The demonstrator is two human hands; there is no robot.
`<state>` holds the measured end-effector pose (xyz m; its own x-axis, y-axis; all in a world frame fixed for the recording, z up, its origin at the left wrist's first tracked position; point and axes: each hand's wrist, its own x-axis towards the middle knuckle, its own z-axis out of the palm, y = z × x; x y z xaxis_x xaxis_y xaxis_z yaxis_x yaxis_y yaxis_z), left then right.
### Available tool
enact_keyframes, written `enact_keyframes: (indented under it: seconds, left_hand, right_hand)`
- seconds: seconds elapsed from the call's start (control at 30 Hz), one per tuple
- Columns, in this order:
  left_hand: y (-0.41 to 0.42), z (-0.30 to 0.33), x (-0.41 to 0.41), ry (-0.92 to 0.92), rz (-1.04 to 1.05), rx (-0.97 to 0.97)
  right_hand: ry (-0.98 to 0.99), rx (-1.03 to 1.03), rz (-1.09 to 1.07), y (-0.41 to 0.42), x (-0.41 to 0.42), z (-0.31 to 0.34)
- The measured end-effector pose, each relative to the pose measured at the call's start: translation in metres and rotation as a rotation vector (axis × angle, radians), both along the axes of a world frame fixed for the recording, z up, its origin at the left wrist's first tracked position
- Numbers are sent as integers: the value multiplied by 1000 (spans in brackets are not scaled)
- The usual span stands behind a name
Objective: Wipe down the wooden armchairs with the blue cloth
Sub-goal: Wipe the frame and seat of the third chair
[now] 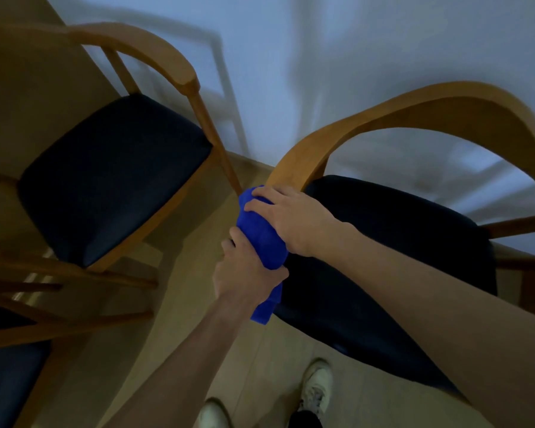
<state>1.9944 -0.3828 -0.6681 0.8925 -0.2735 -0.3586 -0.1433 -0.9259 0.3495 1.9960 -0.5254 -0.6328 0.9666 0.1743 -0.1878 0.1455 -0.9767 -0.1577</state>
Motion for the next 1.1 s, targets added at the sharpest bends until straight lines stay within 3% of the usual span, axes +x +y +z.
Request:
enact_keyframes:
  seconds: [0.2, 0.27, 0.37, 0.53, 0.83, 1.0, 1.1]
  left_hand:
    - [1, 3, -3, -21, 9, -18]
    - [2, 4, -4, -42, 1, -8]
    - [3, 7, -6, -63, -5, -5]
    - [4, 9, -7, -31, -7, -10]
    - [9, -4, -6, -24, 63, -136]
    - [11, -8, -5, -11, 72, -167]
    - [12, -11, -5, -17, 69, -191]
  right_hand:
    - [94, 96, -46, 0, -4, 1]
    - [133, 328, -206, -9, -11, 1]
    - [53, 647, -610, -22, -27, -4]
    - [225, 854, -768, -24, -33, -18]
    - [361, 761, -814, -24, -7, -14]
    - [479, 591, -854, -12, 8, -11]
    - [424, 477, -830, -4, 9, -8]
